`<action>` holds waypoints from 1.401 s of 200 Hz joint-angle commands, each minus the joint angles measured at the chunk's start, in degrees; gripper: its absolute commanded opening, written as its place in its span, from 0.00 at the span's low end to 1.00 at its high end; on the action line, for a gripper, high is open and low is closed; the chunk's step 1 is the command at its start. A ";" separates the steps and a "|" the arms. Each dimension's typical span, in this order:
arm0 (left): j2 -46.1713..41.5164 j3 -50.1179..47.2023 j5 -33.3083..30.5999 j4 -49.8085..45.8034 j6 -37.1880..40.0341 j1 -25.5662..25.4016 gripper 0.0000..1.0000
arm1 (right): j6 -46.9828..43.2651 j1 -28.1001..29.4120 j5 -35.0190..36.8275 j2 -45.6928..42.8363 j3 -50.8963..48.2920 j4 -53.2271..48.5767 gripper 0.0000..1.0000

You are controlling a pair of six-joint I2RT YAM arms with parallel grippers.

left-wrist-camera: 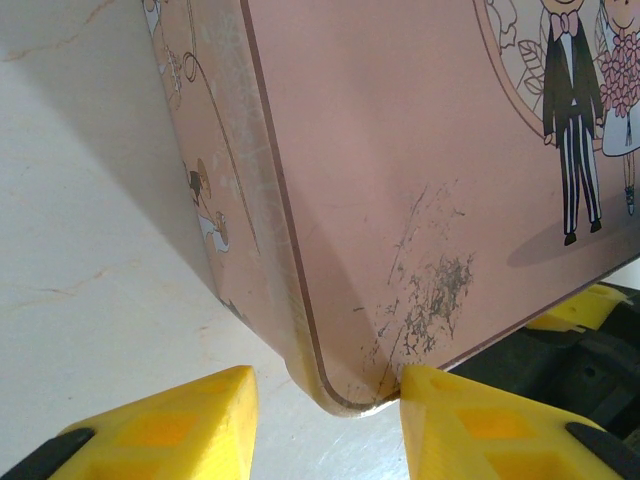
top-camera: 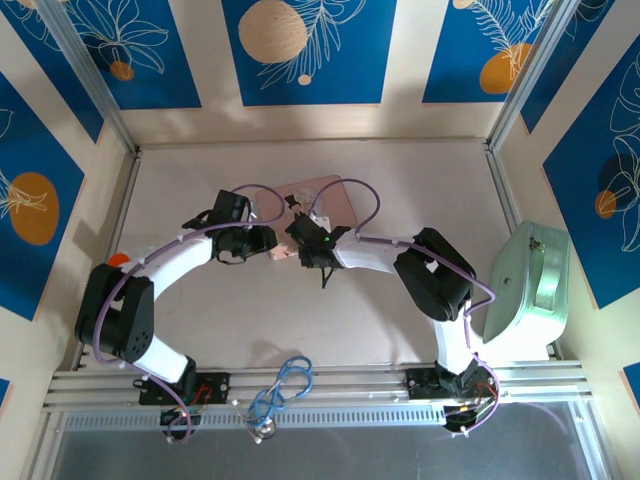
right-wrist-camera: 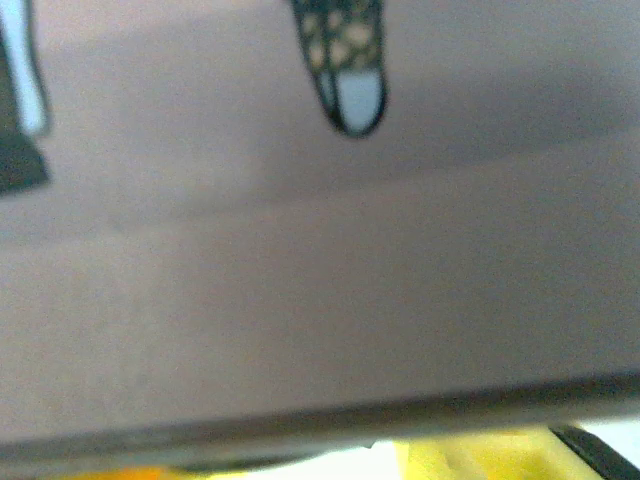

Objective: Unlock the padlock with the key

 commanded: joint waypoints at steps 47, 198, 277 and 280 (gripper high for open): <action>0.28 -1.02 -0.37 -1.16 1.25 1.02 0.40 | 1.09 0.39 1.24 -1.18 -0.93 -1.69 0.29; 3.79 3.13 -1.64 -3.89 4.89 3.08 0.40 | 7.15 2.24 -4.82 -6.01 -5.52 0.09 0.00; 9.03 7.27 -2.60 -4.49 6.03 3.25 0.39 | 16.78 -0.32 -13.01 -12.83 -18.53 12.48 0.00; 8.94 7.18 -2.38 -4.32 5.82 3.19 0.39 | 16.72 -0.36 -13.13 -12.73 -18.57 12.56 0.00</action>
